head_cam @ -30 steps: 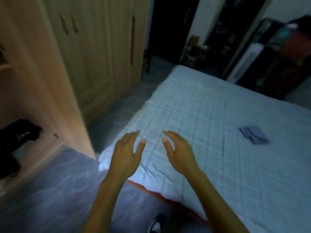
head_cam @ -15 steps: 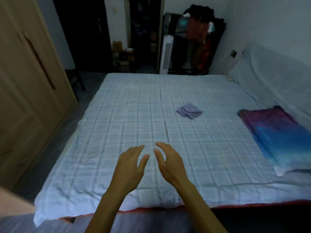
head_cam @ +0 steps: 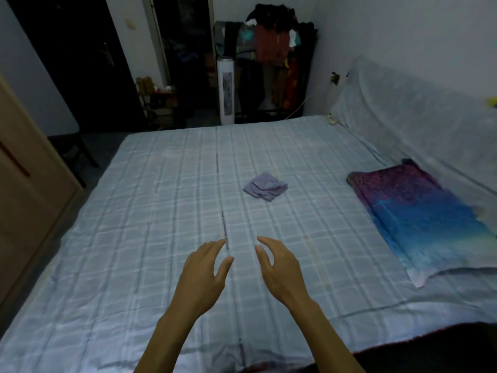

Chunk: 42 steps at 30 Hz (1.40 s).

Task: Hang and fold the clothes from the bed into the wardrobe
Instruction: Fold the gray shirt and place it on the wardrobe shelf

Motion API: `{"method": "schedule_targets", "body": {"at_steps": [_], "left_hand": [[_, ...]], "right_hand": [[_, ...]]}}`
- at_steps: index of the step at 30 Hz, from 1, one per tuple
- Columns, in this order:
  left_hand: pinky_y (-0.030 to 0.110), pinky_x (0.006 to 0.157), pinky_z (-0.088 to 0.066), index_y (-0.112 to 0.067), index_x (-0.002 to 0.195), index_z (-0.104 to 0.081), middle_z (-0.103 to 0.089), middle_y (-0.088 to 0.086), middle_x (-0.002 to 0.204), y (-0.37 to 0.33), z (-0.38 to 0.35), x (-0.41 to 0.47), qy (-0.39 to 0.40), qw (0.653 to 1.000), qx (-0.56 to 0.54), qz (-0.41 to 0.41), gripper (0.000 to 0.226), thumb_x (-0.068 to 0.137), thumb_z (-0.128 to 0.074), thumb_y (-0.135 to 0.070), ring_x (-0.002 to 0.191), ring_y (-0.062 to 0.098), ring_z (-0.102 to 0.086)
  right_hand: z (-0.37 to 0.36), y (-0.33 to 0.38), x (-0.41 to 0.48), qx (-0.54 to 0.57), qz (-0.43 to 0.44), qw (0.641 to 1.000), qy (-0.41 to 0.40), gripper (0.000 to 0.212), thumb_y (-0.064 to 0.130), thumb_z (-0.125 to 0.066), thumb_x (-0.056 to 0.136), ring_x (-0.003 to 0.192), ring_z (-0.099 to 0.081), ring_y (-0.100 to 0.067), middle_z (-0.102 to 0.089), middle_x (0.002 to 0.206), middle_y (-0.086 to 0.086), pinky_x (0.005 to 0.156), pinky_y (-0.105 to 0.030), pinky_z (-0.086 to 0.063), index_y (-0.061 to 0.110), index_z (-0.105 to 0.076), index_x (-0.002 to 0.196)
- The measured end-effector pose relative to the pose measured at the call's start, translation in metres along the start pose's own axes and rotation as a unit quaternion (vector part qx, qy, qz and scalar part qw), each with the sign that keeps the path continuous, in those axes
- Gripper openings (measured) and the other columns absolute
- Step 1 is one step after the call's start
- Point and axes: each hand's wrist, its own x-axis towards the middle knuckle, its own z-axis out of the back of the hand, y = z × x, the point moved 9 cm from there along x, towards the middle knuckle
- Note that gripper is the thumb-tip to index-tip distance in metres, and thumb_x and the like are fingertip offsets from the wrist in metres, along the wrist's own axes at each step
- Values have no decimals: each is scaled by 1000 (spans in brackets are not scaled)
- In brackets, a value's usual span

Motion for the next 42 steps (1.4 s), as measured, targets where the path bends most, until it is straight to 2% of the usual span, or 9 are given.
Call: {"method": "schedule_targets", "body": {"at_steps": [8, 16, 21, 25, 29, 32, 36, 38, 42], "left_hand": [[40, 111, -31, -23, 141, -41, -46, -3, 143, 42, -56, 118, 38, 996, -77, 14, 59, 91, -37, -56, 133, 13, -39], [23, 107, -24, -23, 141, -39, -44, -3, 144, 68, -91, 244, 89, 989, -116, 23, 53, 94, -41, -47, 132, 14, -39], [27, 110, -26, -25, 141, -39, -43, -3, 144, 91, -126, 310, 119, 983, -131, 49, 67, 88, -28, -66, 132, 13, -38], [31, 110, -32, -26, 140, -41, -45, -5, 142, 107, -164, 367, 148, 978, -136, 54, 73, 86, -26, -73, 130, 10, -42], [7, 99, -19, -25, 141, -40, -44, -11, 141, 128, -205, 431, 174, 975, -119, 69, 53, 94, -43, -48, 122, -4, -37], [12, 105, -21, -25, 142, -37, -41, -9, 144, 157, -250, 472, 202, 971, -106, 78, 54, 94, -43, -49, 129, 4, -38], [24, 112, -25, -30, 140, -38, -40, -9, 145, 211, -315, 511, 220, 966, -92, 99, 53, 93, -40, -55, 133, 7, -36], [26, 110, -29, -35, 136, -40, -44, -8, 142, 229, -333, 520, 220, 966, -88, 104, 68, 82, -29, -74, 130, 9, -41], [13, 99, -31, -26, 129, -54, -57, -4, 129, 261, -359, 532, 197, 970, -87, 117, 88, 74, -17, -85, 116, 13, -56]], "right_hand": [[-16, -52, 98, -59, -40, 997, 26, 38, 42, -44, 97, 118, -49, -1, -56, 131, 11, 97, -9, -32, 25, -55, 129], [-27, -85, 214, -111, -68, 990, 52, 40, 41, -45, 97, 118, -52, -6, -57, 130, 7, 98, -12, -33, 21, -55, 130], [-69, -123, 293, -144, -61, 979, 128, 69, 66, -25, 86, 117, -53, -9, -57, 130, 5, 96, -11, -31, 22, -56, 130], [-108, -173, 367, -174, -71, 967, 174, 38, 37, -46, 98, 115, -55, -14, -58, 131, 0, 94, -14, -34, 19, -56, 130], [-150, -239, 449, -193, -89, 959, 189, 44, 33, -45, 98, 121, -52, -19, -53, 137, -6, 99, -24, -35, 16, -47, 139], [-181, -295, 508, -218, -90, 955, 182, 43, 20, -52, 95, 118, -53, -29, -54, 133, -13, 97, -34, -41, 13, -48, 137], [-221, -395, 585, -295, -91, 937, 166, 76, 13, -87, 58, 100, -62, -44, -59, 115, -29, 71, -47, -54, 5, -53, 125], [-227, -433, 610, -348, -135, 913, 167, 89, 24, -85, 61, 117, -52, -42, -54, 125, -22, 89, -52, -45, 12, -40, 137], [-234, -462, 623, -390, -194, 876, 205, 27, 16, -50, 90, 106, -58, -29, -65, 106, -8, 102, -43, -38, 14, -57, 116]]}}
